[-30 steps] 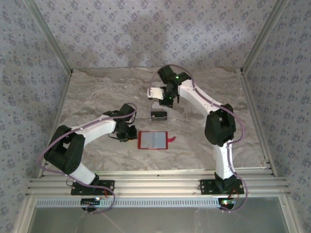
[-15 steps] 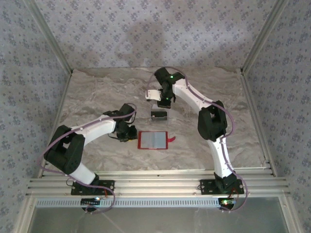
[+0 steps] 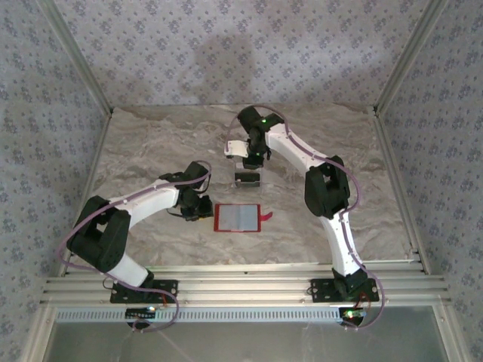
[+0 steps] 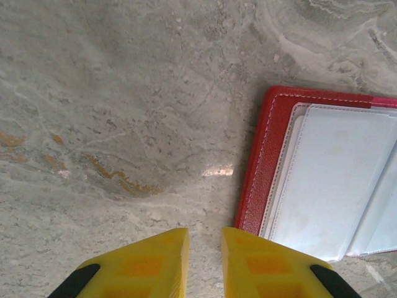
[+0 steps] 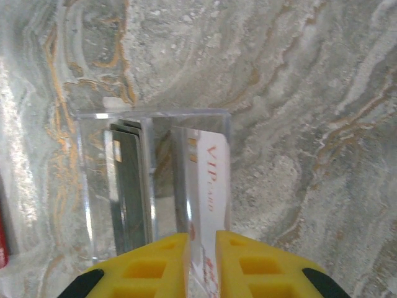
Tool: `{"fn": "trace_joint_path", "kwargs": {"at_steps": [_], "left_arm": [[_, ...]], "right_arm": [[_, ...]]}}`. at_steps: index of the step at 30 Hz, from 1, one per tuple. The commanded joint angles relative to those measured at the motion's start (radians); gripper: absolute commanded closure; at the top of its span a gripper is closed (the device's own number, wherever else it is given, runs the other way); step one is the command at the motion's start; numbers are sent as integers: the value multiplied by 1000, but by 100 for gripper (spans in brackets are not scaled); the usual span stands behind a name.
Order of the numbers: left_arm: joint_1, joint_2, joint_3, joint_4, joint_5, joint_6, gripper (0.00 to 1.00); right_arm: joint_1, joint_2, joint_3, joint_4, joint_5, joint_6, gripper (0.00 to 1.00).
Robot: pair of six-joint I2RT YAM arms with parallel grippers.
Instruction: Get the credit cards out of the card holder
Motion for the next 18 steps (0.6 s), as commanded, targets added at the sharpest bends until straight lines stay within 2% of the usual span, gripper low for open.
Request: {"fn": "trace_joint_path", "kwargs": {"at_steps": [1,8,13,18], "left_arm": [[2,-21,-4,2,12,0,79],[-8,3,4,19,49,5,80],[-25,25,9,30,61,1,82],[-41,41,6,53,73,-11,83]], "right_arm": [[9,-81,-10,34,72,-38,80],[29,-213,-130,127,102,49,80],[36,-300,-199,151,0,236,80],[48,-403,-345,260,-18,445,80]]}}
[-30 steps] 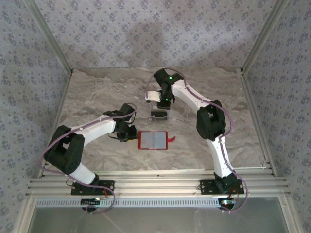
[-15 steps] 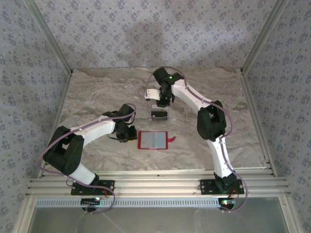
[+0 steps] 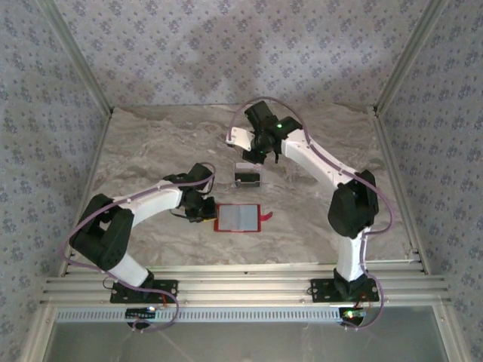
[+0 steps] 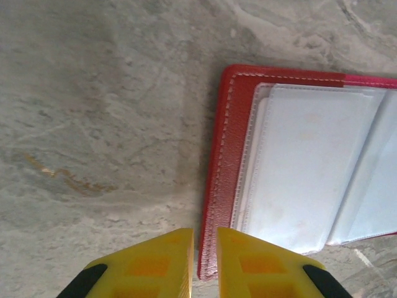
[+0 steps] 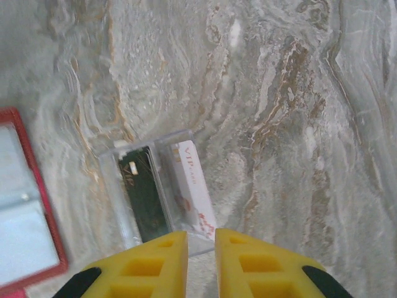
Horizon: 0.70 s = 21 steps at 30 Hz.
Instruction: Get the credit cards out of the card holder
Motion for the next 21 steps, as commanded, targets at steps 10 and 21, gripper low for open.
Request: {"fn": "trace_joint_path", "kwargs": {"at_steps": [10,21], "left_arm": [[-41,59,15,34,40,-20,83],[-44,27,24,20,13,-32,84]], "right_arm": [[33,-216,-305,188,-38,547,73],[46,-294,-415,232,-50,842,72]]}}
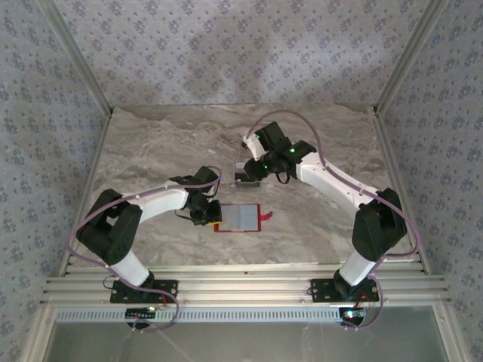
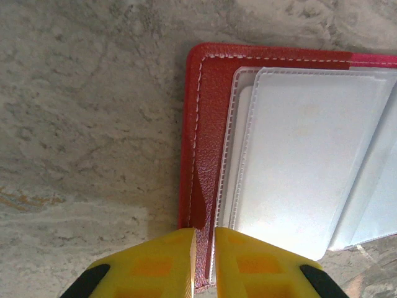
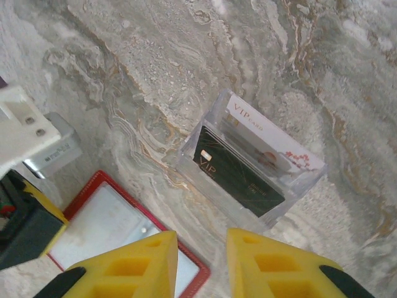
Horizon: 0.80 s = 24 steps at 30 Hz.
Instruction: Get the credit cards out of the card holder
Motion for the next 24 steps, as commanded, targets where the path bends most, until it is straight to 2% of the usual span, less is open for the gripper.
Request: {"fn": "trace_joint_path", "kwargs": {"at_steps": [1,10,14,18,24], "left_arm": [[-7,-39,25,-19,-25,-13,84],[81,-154,3,-25,-69,7,84],[137,-201,-22,-17,-69,20,84],[180,-243,-58,-9,-53,26,84],[208,-289,-107,12,-31,25,83]], "right_arm": [[12,-49,-39,20,-28,167,72],[37,-91,-164,39,-111,549,75],[82,-94,-261,137,-167,667,75],[139,-41,-287,187,-166,735,75],[219,93,-217,191,-164,759,73]]}}
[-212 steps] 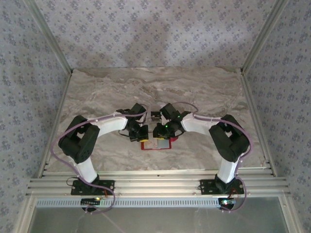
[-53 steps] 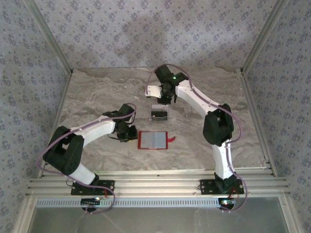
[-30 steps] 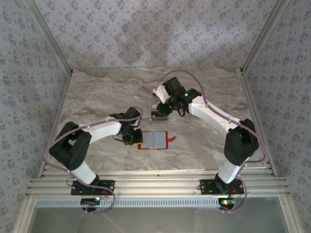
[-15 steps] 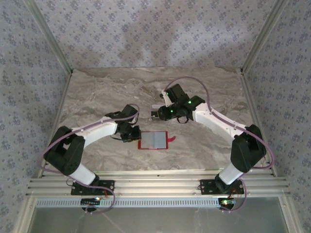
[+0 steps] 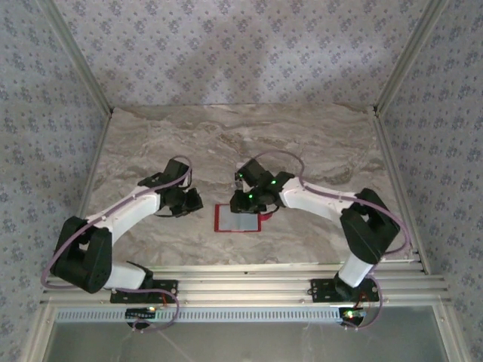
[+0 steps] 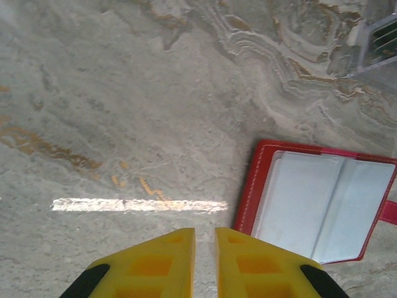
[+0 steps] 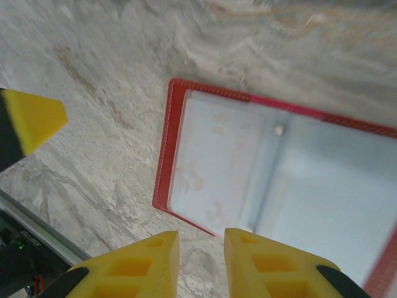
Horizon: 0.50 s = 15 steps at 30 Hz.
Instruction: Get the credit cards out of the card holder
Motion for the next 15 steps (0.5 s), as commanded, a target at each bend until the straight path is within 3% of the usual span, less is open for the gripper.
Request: {"fn": "trace_joint_path", "kwargs": {"at_steps": [1,15], "left_arm": [[10,-38,-18,13,19,18,83],[15,-59,-73,57,55,10,83]], "right_arm": [[36,77,65,17,-10,51,73],[69,292,238,-38,-57,55,71]]}}
